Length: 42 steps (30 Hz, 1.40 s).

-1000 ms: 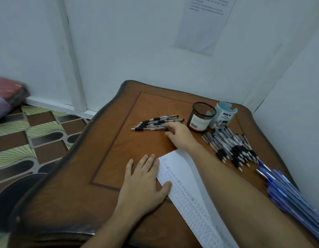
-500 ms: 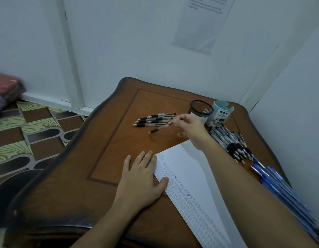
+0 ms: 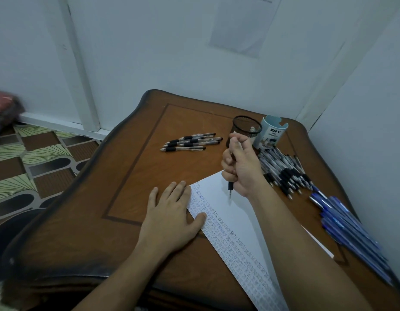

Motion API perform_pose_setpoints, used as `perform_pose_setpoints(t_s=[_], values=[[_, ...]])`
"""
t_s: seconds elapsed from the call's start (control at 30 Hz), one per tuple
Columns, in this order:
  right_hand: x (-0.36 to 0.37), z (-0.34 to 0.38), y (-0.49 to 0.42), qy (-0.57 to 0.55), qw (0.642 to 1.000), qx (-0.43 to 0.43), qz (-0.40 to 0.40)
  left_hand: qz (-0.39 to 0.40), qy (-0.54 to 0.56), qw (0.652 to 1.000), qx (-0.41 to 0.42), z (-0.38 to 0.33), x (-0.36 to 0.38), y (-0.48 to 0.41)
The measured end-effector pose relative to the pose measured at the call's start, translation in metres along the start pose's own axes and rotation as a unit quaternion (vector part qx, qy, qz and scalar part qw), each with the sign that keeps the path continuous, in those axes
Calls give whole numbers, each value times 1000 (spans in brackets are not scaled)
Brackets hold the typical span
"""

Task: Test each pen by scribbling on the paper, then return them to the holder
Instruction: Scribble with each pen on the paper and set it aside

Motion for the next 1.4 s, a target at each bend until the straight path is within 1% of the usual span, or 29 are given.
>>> perform_pose_setpoints(t_s=[0.17, 0.23, 0.33, 0.43, 0.6, 0.67, 0.73, 0.87, 0.9, 1.0, 1.13, 1.4], values=[[-1, -3, -6, -35, 999, -21, 23, -7, 12, 1000, 0, 1, 0, 1], [-5, -8, -10, -32, 999, -18, 12, -2, 2, 1000, 0, 1, 1, 1], [-14, -21, -19, -39, 999, 24, -22, -3, -2, 1000, 0, 2, 1, 0], [-23, -33, -23, -28, 998, 28, -45, -1, -5, 1000, 3, 2, 2, 0], [-20, -46, -20, 37, 999, 0, 14, -2, -9, 1000, 4, 2, 2, 0], [-18, -49, -22, 72, 997, -10, 9, -7, -5, 1000, 2, 3, 2, 0], [-13, -50, -22, 114, 993, -21, 20, -9, -3, 1000, 2, 3, 2, 0], [-5, -58, -21, 131, 988, -4, 81, -8, -4, 1000, 4, 2, 2, 0], [-5, -60, -22, 141, 987, -6, 77, -10, -2, 1000, 2, 2, 2, 0], [-5, -63, -26, 217, 975, -43, 39, -8, -4, 1000, -2, 2, 2, 1], [-6, -65, -26, 257, 965, -54, 4, -5, -3, 1000, -1, 1, 1, 0], [-1, -64, -19, 298, 950, -89, 11, -6, 6, 1000, -2, 0, 1, 0]])
Point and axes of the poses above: each hand's wrist, its own y-axis away from the middle knuckle, its own x-axis out of the palm, z = x × y, the point moved 5 cm from there along -y, towards the middle knuckle, and after that the axes turned 7 degrees about x, right-handed, at the moved point
